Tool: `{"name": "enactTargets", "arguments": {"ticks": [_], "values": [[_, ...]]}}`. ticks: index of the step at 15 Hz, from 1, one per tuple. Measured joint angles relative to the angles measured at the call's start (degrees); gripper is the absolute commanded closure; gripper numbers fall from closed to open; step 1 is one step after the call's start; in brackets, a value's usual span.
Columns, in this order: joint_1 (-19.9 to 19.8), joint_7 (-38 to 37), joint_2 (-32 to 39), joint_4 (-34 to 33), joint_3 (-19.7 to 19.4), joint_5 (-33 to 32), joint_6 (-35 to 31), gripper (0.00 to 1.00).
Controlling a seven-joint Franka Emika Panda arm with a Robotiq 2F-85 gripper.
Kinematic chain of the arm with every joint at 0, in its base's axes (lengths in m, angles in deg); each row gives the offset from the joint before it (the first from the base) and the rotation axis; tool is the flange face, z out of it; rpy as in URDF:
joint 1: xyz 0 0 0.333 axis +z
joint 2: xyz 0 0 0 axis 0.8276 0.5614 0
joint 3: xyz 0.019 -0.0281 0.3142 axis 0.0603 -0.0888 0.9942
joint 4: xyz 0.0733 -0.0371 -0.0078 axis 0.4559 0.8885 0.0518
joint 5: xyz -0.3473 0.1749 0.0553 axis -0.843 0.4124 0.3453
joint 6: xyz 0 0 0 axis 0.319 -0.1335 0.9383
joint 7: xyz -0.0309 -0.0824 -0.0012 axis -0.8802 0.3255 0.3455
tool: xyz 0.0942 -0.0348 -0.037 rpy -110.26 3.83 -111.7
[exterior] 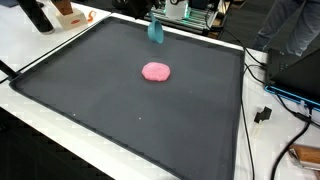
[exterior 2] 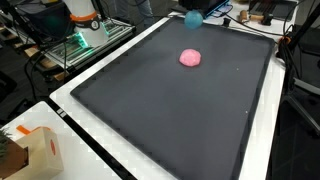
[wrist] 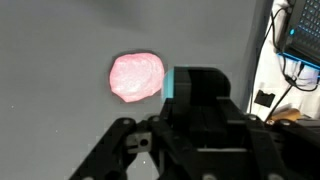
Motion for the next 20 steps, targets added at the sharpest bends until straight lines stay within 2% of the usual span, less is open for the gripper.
{"name": "enactTargets", "arguments": {"ticks": [6,15,20], "values": [[-4.8,14.3,6.3,-0.9,-0.8,8.9,3.3,0.75],[-9.0,28.2,15.5,-4.1,-0.8,17.0,8.9,0.75],[-10.0,31.4,19.3,-5.1,-0.8,19.5,8.9,0.75]]}}
